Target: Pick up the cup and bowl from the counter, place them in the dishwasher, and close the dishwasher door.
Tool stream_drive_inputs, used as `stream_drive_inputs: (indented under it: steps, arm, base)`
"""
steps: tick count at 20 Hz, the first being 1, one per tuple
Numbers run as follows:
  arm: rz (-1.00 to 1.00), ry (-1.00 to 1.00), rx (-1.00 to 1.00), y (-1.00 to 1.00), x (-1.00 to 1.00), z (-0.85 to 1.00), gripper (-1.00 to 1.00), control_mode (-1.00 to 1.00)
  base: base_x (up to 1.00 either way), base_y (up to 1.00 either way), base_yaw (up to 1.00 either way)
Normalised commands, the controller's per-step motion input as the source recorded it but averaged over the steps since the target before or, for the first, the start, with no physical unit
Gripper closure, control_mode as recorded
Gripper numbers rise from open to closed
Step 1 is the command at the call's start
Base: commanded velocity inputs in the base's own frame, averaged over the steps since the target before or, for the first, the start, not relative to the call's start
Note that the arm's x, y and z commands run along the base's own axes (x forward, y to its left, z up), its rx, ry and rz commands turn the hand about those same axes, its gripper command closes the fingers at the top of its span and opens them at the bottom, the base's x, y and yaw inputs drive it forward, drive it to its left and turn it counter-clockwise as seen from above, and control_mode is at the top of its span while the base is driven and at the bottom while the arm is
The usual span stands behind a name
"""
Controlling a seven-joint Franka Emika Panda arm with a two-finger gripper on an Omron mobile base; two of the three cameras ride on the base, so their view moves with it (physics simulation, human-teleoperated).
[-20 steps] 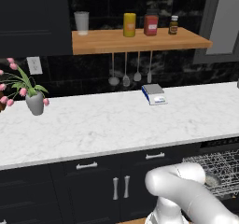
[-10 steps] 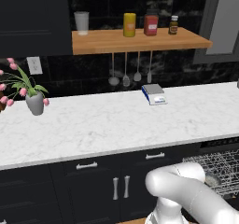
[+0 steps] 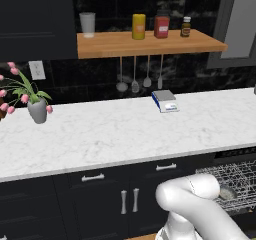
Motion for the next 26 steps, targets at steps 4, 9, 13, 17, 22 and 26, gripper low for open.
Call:
stream_drive_inputs:
  steps: [4, 9, 13, 17, 22, 26]
  arm:
    - [0.00, -0.50, 0.64, 0.99, 0.09, -0.81, -1.00, -1.00]
    - [0.00, -0.56, 0.63, 0.61, 0.68, -0.39, -1.00, -1.00]
    - [0.00, -0.62, 0.62, 0.00, 0.64, 0.00, -1.00, -1.00]
    - [0.00, -0.45, 0.51, -0.18, 0.57, 0.07, -1.00, -1.00]
    - [0.00, -0.33, 0.39, -0.09, 0.77, -0.08, -1.00, -1.00]
    - [-0.08, -0.36, 0.34, 0.01, 0.98, -0.21, -1.00, -1.00]
  base:
    - [0.00, 0.00, 0.00]
    - [0.00, 0.00, 0.00]
    - [0.00, 0.00, 0.00]
    - [0.00, 0.00, 0.00]
    - [0.00, 0.00, 0.00]
    - [0.00, 0.00, 0.00]
